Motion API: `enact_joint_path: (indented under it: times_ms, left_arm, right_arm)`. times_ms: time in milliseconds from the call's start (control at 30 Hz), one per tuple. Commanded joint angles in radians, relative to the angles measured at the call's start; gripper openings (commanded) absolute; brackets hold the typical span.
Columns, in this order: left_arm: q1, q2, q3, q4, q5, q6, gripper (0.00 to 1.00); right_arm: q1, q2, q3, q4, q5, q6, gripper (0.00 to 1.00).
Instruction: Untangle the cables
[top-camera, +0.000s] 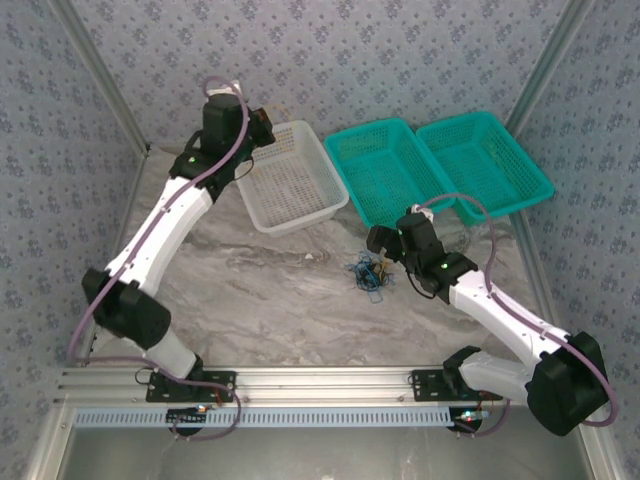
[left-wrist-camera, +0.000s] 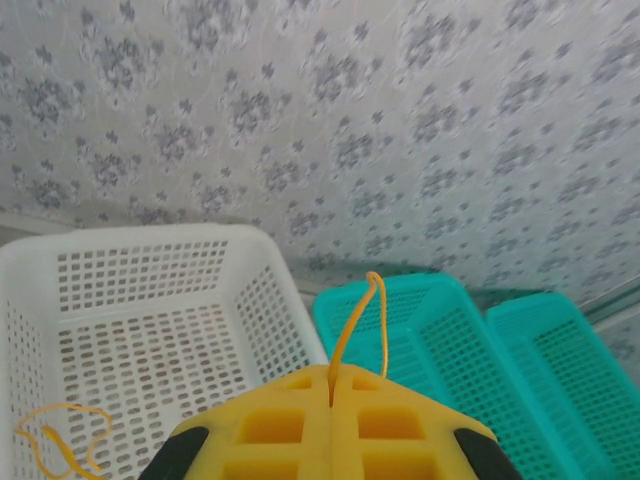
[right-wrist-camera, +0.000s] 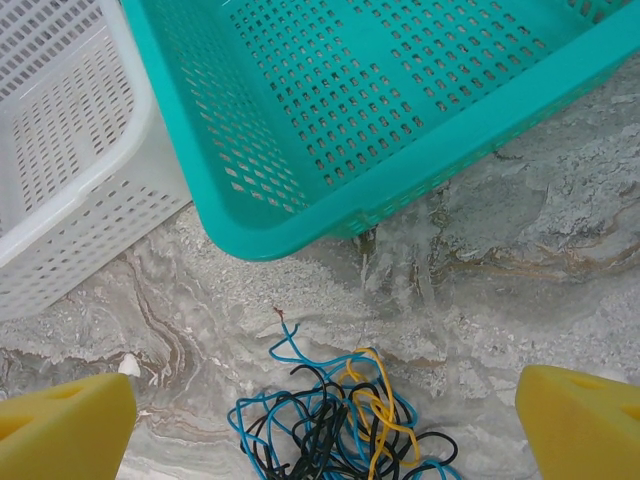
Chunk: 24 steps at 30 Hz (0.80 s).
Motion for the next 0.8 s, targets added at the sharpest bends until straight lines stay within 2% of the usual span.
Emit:
enact_joint_path:
  times_ms: [0, 67, 167, 200, 233, 267, 300, 333, 533, 767]
  left_arm:
    - [0.014, 0.076, 0.052, -0.057, -0.021, 0.026, 0.00]
    - [0.018, 0.119, 0.056, -0.070, -0.058, 0.022, 0.00]
    - [0.032, 0.181, 0.062, -0.098, -0.052, -0.001, 0.00]
    - [0.034, 0.203, 0.072, -0.123, -0.054, -0.010, 0.05]
    - [0.036, 0.223, 0.087, -0.155, -0.062, -0.020, 0.29]
    - [0.036, 0.241, 0.103, -0.183, -0.067, -0.026, 0.61]
    - [0.036, 0.259, 0.125, -0.218, -0.072, -0.029, 0.88]
    - [0.036, 0.271, 0.145, -0.247, -0.069, -0.028, 0.99]
    - [0.035, 0.254, 0.130, -0.299, -0.018, -0.009, 0.99]
    - [0.002, 0.146, -0.040, -0.186, 0.073, 0.009, 1.00]
  right_arm:
    - [-0.005, -0.006, 0.034, -0.033, -0.006, 0.003, 1.00]
    - [-0.005, 0.004, 0.042, -0.038, -0.032, -0.021, 1.00]
    - [-0.005, 0.024, 0.059, -0.060, -0.052, -0.032, 1.00]
    - [-0.006, 0.031, 0.062, -0.066, -0.055, -0.033, 1.00]
    - [-0.005, 0.038, 0.068, -0.076, -0.055, -0.033, 1.00]
    - [-0.005, 0.043, 0.070, -0.082, -0.055, -0.033, 1.00]
    - [-0.006, 0.046, 0.073, -0.084, -0.056, -0.032, 1.00]
    - [-0.005, 0.049, 0.072, -0.086, -0.060, -0.032, 1.00]
    - [-0.006, 0.063, 0.070, -0.090, -0.066, -0.033, 1.00]
    - [-0.005, 0.069, 0.065, -0.084, -0.055, -0.029, 1.00]
